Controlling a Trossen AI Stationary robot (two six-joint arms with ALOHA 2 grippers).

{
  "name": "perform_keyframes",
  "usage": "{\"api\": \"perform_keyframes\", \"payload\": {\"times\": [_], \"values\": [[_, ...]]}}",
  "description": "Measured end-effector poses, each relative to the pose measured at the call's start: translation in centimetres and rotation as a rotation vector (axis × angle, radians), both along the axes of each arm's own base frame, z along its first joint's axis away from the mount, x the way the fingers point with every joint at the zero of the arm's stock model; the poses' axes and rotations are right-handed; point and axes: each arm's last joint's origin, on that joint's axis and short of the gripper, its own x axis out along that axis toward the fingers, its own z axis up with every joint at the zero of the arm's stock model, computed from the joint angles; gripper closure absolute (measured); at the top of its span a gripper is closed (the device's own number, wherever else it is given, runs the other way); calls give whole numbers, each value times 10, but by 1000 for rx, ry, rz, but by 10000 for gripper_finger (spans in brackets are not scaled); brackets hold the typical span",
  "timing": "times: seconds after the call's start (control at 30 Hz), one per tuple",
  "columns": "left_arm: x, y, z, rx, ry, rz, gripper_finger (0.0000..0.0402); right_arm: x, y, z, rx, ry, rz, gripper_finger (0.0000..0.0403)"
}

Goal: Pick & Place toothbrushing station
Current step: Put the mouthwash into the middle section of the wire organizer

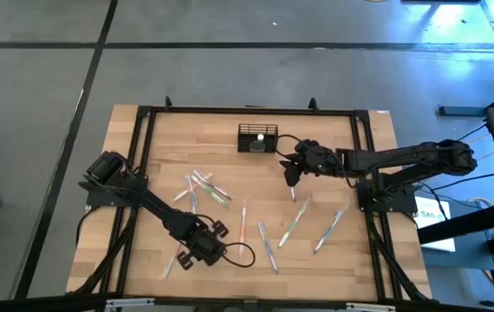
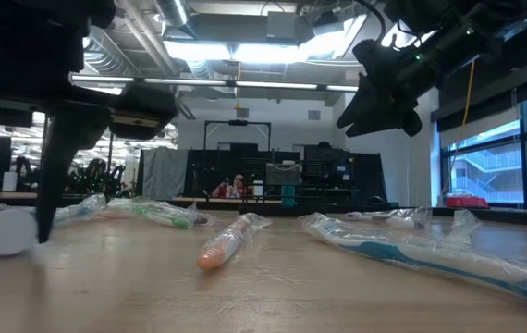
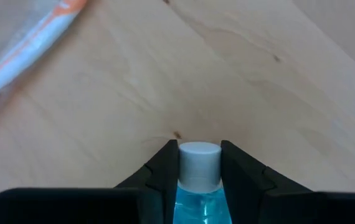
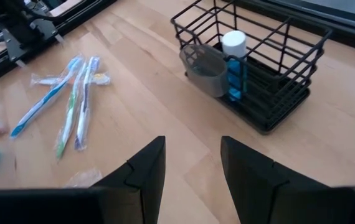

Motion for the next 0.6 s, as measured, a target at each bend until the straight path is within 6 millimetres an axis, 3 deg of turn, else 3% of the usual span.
{"api": "perform_keyframes", "payload": {"times": [0.2,0.6], "values": [[3,1,9,-1,-73,22,311,0,7,0,-4,2,33,245],[-4,46,81,1,-460,117,311,1,19,0,-14,6,87,245]]}}
